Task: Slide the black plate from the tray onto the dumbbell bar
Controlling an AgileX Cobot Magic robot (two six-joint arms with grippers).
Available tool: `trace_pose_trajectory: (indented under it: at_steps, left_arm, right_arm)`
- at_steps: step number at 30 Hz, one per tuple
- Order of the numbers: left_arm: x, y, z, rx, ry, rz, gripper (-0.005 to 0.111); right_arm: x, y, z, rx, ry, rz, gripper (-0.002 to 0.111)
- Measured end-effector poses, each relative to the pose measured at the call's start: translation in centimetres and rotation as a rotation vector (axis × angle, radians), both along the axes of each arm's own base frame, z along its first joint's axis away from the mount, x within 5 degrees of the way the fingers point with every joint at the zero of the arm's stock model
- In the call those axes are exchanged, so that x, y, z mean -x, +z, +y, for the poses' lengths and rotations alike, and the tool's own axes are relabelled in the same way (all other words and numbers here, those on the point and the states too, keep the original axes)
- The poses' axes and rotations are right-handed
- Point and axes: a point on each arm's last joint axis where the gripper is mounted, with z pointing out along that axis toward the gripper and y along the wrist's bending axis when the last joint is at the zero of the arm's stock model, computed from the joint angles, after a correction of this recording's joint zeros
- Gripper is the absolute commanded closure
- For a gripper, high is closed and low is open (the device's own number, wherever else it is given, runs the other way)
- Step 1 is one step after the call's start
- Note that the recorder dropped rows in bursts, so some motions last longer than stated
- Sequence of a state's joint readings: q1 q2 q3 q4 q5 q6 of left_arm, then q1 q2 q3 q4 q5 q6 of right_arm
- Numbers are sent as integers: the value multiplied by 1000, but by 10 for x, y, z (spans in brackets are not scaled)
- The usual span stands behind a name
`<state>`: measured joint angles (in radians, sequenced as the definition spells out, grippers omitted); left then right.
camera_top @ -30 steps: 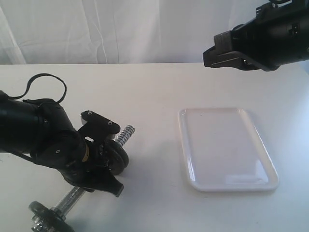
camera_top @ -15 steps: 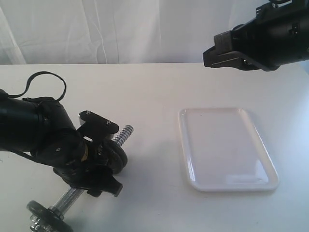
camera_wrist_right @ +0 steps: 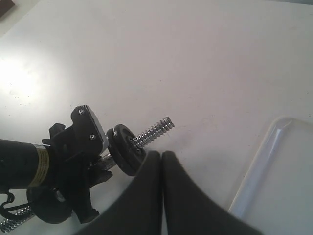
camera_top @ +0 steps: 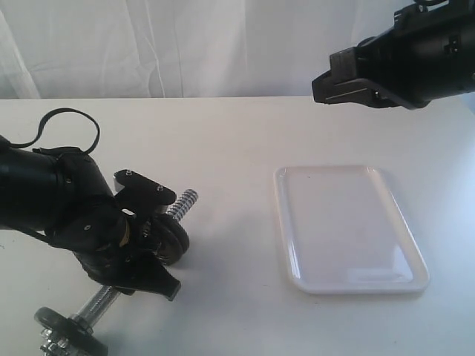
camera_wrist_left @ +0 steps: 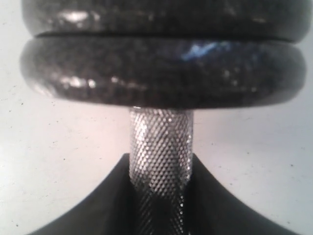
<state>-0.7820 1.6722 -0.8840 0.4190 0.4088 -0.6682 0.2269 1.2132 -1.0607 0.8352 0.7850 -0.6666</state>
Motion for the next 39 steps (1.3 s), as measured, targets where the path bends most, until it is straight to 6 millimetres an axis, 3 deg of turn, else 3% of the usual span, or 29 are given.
trace_pose_trajectory:
  at_steps: [2,16,25,39]
  left_arm:
    - [0,0,0,0,0,0,107]
    - [-1,0,-2,50,65,-15,107]
    - [-6,5,-14,154,155,-5,107]
    - [-8,5,-19,193,164,-7,107]
  right_arm:
    - [0,0,0,0,0,0,108]
    - [0,0,0,-6,-6,7,108]
    - [0,0,0,-7,-7,9,108]
    - [0,0,0,-19,-19,24,108]
